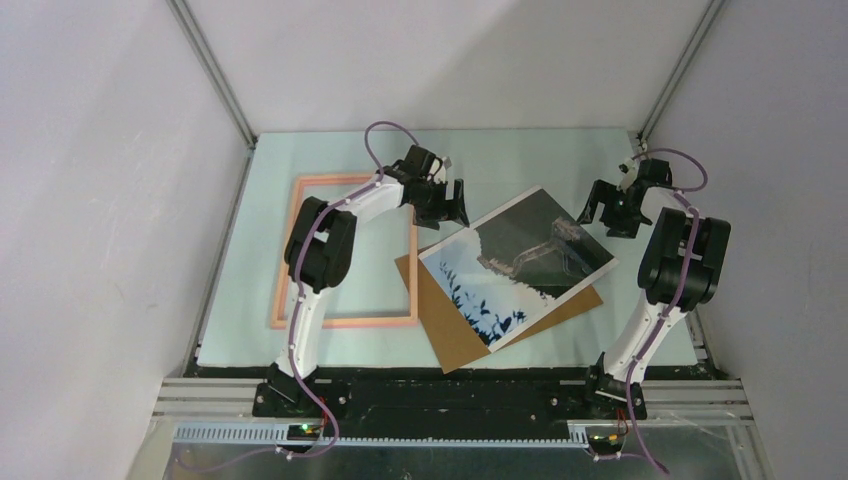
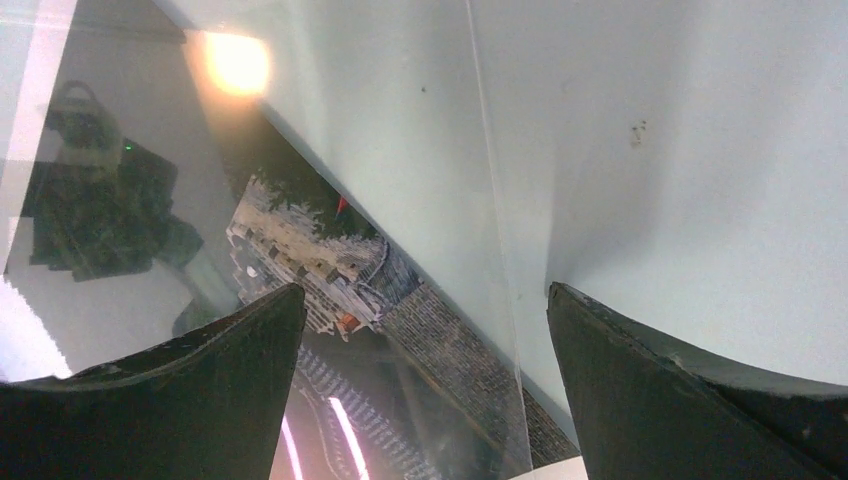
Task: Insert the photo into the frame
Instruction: Pick up the photo frame item at the center of the board.
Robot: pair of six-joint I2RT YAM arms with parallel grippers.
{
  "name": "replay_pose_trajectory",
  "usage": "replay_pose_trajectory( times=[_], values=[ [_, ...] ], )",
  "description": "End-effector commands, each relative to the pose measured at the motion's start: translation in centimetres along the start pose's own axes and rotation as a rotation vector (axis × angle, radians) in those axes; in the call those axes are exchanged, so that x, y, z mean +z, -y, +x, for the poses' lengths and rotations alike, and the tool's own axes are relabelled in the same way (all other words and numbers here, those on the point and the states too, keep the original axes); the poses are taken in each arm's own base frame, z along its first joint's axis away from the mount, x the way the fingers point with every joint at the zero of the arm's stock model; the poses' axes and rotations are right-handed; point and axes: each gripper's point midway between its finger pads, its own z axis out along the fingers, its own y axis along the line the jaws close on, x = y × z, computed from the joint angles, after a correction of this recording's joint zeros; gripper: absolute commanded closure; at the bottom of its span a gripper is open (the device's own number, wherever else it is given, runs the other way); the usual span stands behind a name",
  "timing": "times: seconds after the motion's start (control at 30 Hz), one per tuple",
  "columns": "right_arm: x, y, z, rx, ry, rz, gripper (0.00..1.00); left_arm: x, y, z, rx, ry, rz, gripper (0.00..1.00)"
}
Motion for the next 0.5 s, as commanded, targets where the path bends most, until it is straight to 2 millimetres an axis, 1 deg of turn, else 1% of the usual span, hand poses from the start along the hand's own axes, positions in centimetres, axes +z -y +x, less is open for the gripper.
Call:
replay_pose_trajectory(
  times=[0.0, 0.1, 0.23, 0.33, 0.47],
  values=[
    [0.2, -1.2, 0.3, 0.043, -0.045, -0.073, 0.06, 0.6, -0.5, 2.2, -0.04, -0.049, -0.016, 0.01],
    [0.3, -1.8, 0.6, 0.056, -0.059, -0.104, 0.06, 0.9, -0.5, 2.7, -0.051, -0.065, 0.0, 0.01],
    [0.5, -2.4, 1.1, 0.069, -0.081, -0.14, 0.06, 1.2, 0.1, 3.1, -0.053, -0.077, 0.04, 0.01],
    [0.7, -2.6, 1.6, 0.078, -0.101, -0.156, 0.07, 1.2, 0.6, 3.0, -0.05, -0.077, 0.066, 0.01],
    [0.7, -3.0, 1.8, 0.086, -0.113, -0.169, 0.07, 0.6, 1.5, 2.6, -0.041, -0.068, 0.106, 0.01]
  ],
)
